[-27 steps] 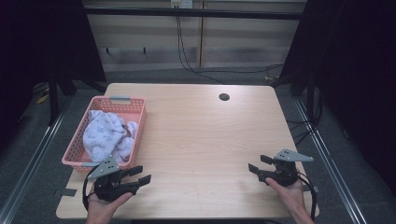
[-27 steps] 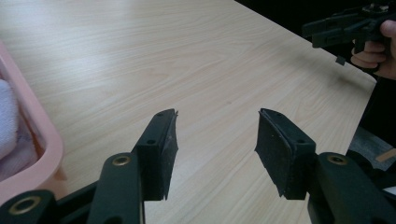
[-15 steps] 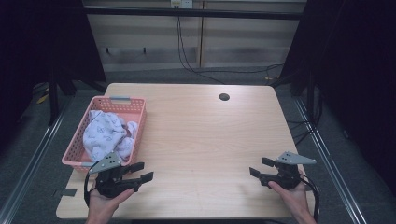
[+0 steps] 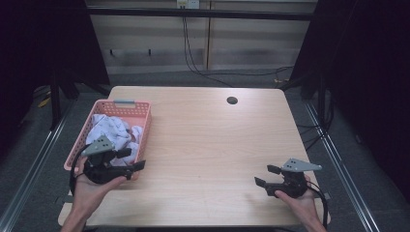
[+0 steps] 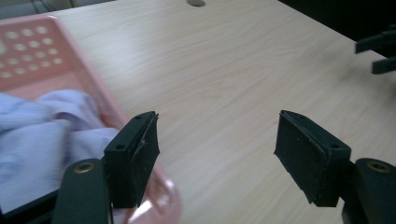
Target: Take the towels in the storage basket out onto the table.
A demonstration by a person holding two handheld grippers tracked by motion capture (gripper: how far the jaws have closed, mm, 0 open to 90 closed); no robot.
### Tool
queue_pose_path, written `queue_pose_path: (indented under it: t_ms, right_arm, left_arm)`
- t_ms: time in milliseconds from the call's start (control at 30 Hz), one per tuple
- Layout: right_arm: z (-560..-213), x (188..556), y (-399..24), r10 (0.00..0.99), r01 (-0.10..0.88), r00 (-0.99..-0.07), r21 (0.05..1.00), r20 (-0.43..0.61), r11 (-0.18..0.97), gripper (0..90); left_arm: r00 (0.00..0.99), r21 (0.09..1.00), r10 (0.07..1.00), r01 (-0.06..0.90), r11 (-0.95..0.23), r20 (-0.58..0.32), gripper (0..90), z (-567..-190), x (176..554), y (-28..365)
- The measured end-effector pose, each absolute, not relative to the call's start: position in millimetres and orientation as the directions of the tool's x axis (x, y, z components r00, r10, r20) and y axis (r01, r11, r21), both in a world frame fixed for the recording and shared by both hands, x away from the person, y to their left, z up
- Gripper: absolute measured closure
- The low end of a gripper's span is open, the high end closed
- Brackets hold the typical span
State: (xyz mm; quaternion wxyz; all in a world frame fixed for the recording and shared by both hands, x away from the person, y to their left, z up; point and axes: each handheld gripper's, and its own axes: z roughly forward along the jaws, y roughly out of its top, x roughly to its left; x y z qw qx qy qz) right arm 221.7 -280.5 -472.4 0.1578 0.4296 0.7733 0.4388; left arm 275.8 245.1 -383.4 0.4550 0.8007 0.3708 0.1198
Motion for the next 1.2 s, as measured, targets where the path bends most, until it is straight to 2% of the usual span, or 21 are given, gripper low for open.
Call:
queue_pose_path:
  t_ms: [167, 267, 500, 567, 733, 967, 1100, 1200]
  right_arm:
    - [-473.4, 221.4, -277.7, 0.797, 0.531, -0.588, 0.809, 0.136, 0.253, 27.6]
    - [-473.7, 221.5, -277.0, 0.796, 0.530, -0.590, 0.809, 0.135, 0.255, 27.6]
    - [-476.0, 223.4, -274.4, 0.792, 0.541, -0.593, 0.799, 0.142, 0.262, 27.4]
    - [-476.1, 223.5, -273.7, 0.788, 0.537, -0.600, 0.801, 0.141, 0.266, 27.4]
    - [-476.5, 223.4, -273.2, 0.783, 0.536, -0.605, 0.800, 0.142, 0.269, 27.4]
    - [-476.9, 223.1, -272.6, 0.778, 0.536, -0.612, 0.799, 0.145, 0.273, 27.4]
    - [-477.4, 223.1, -271.7, 0.776, 0.536, -0.614, 0.798, 0.146, 0.274, 27.3]
    - [-477.7, 222.7, -271.0, 0.772, 0.539, -0.619, 0.794, 0.146, 0.282, 27.4]
  left_arm:
    - [0.625, 0.771, 0.768, 0.554, -0.314, -0.136, 24.4, -378.2, 305.3, 267.6]
    - [0.613, 0.747, 0.785, 0.564, -0.351, -0.094, 22.4, -377.7, 313.3, 272.3]
    - [0.579, 0.653, 0.812, 0.644, -0.397, -0.077, 17.9, -383.0, 343.2, 281.6]
    - [0.559, 0.602, 0.828, 0.673, -0.430, -0.034, 17.5, -388.5, 359.6, 282.0]
    - [0.557, 0.557, 0.829, 0.702, -0.443, -0.042, 17.2, -396.9, 376.8, 283.8]
    - [0.539, 0.439, 0.841, 0.769, -0.465, -0.053, 16.2, -418.8, 397.8, 285.2]
    - [0.538, 0.358, 0.843, 0.792, -0.495, -0.023, 14.8, -436.2, 404.9, 283.8]
    - [0.531, 0.345, 0.847, 0.802, -0.488, -0.036, 12.9, -443.9, 408.3, 285.9]
